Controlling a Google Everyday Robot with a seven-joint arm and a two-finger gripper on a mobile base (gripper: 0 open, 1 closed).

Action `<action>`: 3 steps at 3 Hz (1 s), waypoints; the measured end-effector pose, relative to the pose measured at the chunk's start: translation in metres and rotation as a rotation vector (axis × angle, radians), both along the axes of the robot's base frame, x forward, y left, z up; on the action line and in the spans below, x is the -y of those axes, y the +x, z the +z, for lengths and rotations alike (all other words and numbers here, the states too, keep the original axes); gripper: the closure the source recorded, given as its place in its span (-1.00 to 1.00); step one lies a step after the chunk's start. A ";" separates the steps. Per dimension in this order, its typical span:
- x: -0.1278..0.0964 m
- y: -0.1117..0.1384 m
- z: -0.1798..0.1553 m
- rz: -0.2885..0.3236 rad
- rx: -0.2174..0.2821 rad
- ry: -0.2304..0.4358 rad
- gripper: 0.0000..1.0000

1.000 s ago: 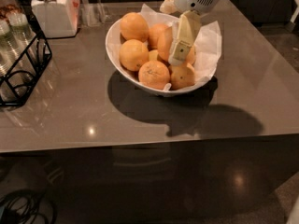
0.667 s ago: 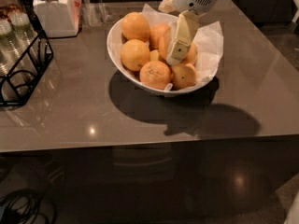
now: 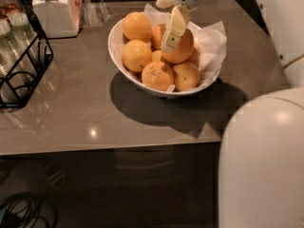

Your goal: Pick orange from white bowl

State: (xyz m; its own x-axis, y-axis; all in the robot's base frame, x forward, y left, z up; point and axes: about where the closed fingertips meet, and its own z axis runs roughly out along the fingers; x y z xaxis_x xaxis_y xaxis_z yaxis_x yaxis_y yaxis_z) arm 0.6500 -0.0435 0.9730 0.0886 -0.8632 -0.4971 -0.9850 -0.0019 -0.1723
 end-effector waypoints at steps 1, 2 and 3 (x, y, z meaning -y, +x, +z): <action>-0.003 0.020 -0.015 -0.008 -0.045 0.033 -1.00; -0.003 0.020 -0.015 -0.008 -0.044 0.034 -1.00; 0.002 0.024 -0.014 -0.031 -0.036 0.045 -1.00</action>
Offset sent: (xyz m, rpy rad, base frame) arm -0.0124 -0.0481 -0.0362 -0.0435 0.3085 -0.0308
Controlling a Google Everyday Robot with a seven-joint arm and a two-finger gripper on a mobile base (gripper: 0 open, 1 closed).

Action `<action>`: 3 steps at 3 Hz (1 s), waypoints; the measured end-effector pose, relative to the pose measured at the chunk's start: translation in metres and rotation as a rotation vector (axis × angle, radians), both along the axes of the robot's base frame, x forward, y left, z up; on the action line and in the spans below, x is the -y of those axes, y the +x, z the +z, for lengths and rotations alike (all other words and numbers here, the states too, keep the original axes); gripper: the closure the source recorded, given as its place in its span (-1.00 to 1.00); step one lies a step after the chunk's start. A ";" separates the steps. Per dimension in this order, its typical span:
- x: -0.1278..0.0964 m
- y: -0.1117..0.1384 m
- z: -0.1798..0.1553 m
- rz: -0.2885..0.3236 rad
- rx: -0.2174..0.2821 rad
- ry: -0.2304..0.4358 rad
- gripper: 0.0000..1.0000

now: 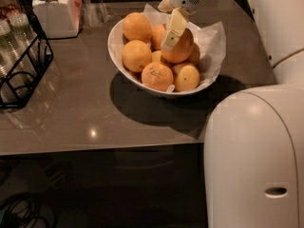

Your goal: Pick orange from white bowl

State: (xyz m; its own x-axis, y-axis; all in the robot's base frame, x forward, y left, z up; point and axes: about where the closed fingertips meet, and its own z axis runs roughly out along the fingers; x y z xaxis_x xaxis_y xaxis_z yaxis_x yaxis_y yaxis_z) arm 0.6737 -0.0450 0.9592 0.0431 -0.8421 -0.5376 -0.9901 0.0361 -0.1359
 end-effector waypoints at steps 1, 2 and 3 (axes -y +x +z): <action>0.027 -0.018 0.011 -0.090 -0.016 0.008 -1.00; 0.041 -0.053 0.006 -0.143 -0.094 0.000 -1.00; 0.041 -0.073 -0.012 -0.144 -0.177 0.073 -1.00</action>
Offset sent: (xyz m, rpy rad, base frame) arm -0.1240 -0.0625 -0.0061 -0.0425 0.2328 -0.1947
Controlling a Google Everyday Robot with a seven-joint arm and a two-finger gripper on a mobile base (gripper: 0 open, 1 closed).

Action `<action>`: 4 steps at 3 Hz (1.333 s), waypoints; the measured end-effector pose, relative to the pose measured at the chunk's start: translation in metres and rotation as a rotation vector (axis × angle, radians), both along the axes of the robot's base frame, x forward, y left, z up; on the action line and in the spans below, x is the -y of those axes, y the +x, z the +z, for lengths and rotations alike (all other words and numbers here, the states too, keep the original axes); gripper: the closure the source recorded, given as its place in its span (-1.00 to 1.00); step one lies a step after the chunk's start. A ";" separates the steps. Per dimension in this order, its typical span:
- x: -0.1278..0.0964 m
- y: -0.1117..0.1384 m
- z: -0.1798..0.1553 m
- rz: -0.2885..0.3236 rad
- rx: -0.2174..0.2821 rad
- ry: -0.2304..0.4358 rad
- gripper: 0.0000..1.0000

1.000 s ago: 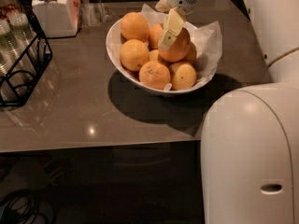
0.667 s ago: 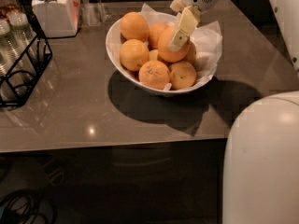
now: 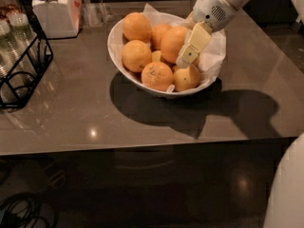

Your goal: Pick orange from white bowl

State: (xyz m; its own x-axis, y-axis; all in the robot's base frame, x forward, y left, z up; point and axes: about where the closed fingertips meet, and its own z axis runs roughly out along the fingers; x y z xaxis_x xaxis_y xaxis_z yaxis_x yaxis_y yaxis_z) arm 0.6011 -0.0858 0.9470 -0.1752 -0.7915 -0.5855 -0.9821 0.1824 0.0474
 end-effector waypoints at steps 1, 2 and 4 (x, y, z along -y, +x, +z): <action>-0.003 0.004 0.000 -0.004 0.009 0.007 -1.00; -0.009 0.024 -0.008 -0.013 0.010 0.037 -1.00; -0.009 0.024 -0.008 -0.013 0.010 0.037 -0.62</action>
Offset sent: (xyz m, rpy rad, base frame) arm 0.0182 0.0079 -0.0020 0.0341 -0.0061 0.0022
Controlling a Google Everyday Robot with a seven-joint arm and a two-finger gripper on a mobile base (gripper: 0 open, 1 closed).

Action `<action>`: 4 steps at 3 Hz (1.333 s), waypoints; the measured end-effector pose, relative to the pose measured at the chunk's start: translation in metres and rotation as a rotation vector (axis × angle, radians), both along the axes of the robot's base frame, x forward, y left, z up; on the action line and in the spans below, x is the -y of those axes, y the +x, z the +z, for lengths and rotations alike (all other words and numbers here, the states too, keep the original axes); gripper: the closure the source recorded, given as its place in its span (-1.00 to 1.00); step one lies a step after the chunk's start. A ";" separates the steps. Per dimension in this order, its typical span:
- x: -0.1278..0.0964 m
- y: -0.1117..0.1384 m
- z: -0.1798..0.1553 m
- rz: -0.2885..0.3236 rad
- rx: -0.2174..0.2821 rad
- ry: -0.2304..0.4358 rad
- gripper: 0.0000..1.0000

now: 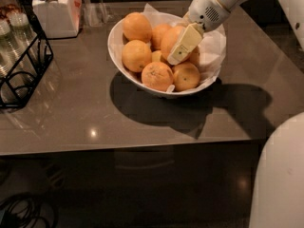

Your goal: Pick orange from white bowl

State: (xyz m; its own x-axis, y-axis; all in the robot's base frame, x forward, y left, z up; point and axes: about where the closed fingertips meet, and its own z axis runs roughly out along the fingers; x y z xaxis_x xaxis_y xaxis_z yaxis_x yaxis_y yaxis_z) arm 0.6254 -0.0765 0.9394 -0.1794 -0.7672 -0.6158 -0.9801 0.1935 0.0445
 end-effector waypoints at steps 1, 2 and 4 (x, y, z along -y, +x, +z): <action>0.000 0.000 0.000 0.000 0.000 0.000 -0.16; 0.000 0.000 0.000 0.000 0.000 0.000 0.31; 0.000 0.000 0.002 -0.001 0.007 0.001 1.00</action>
Offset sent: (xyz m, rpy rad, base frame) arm 0.0000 0.0000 0.0000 0.0000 0.0000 0.0000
